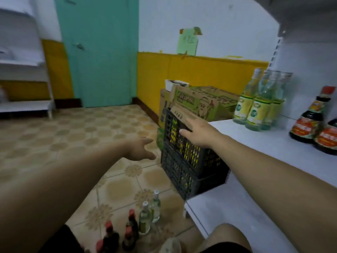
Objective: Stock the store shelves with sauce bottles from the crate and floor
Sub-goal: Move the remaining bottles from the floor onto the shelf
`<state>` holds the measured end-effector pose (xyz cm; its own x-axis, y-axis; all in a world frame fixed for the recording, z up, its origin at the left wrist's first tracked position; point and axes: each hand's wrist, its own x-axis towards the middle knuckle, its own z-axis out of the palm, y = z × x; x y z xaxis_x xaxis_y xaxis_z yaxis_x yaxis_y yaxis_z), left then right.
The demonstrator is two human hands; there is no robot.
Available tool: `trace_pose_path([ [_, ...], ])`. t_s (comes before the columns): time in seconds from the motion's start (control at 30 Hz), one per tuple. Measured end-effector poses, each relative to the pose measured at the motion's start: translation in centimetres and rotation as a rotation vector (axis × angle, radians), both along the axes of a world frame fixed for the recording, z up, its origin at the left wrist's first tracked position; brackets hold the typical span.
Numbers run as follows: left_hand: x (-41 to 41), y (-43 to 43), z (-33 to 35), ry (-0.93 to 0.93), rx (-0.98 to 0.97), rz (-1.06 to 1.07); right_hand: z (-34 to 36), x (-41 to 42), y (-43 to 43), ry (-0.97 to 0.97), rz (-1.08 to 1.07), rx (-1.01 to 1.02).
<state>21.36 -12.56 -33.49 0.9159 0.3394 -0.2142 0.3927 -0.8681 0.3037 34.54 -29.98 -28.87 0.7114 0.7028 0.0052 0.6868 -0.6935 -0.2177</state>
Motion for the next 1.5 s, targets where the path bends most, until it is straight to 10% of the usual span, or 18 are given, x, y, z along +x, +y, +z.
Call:
trace_pose_path([
  [1.03,-20.3,17.6,-43.1,0.427,-0.628,0.727,-42.8,-16.7,31.5,0.600,0.711,-0.680],
  [1.5,-19.8,17.8,-47.1,0.283,-0.793,0.744,-45.5,-18.0,31.8,0.487,0.794,-0.564],
])
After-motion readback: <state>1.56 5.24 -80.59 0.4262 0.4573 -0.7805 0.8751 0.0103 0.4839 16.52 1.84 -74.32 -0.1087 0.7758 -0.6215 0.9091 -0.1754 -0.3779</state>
